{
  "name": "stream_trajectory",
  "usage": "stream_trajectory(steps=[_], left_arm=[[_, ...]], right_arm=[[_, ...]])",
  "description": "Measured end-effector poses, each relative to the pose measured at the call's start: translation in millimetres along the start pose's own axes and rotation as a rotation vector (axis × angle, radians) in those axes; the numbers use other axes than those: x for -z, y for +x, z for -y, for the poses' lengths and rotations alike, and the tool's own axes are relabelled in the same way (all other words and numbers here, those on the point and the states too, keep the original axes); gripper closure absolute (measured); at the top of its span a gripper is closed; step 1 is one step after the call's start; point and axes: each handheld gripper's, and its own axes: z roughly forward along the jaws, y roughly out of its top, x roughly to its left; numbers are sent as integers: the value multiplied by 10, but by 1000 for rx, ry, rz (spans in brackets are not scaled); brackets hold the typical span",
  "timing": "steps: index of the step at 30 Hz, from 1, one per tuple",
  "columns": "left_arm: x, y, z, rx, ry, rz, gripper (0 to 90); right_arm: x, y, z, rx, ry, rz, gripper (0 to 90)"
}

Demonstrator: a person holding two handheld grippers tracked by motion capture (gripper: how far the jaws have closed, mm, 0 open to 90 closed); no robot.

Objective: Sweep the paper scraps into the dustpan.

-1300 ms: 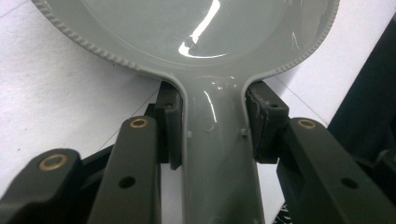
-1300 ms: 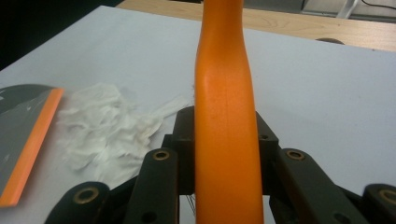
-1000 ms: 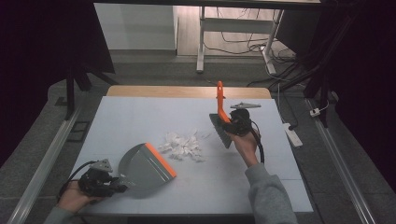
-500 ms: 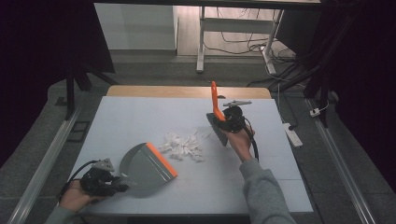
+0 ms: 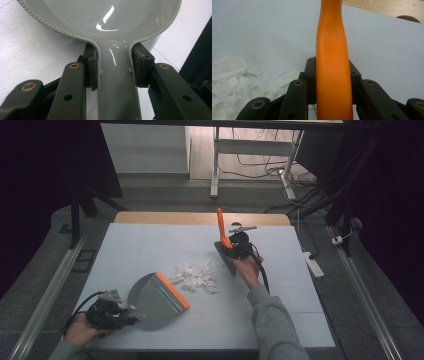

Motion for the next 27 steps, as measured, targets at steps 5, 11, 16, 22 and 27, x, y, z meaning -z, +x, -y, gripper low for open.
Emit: stream_trajectory(steps=[5,11,16,22,27], left_arm=[[-2,-9,-11,-3,0,3,618],[-13,9,-8,4,4,5,618],[-16,7,-11,3,1,5,619],[-32,15,-21,2,6,6,618],[-56,10,-35,4,11,9,618]], right_arm=[[-87,24,-18,-14,15,20,701],[-78,-46,-77,-6,20,64,701],[-179,-117,-68,-30,66,81,702],[-308,36,-83,-28,88,22,703],[-354,224,-71,12,87,-24,704]])
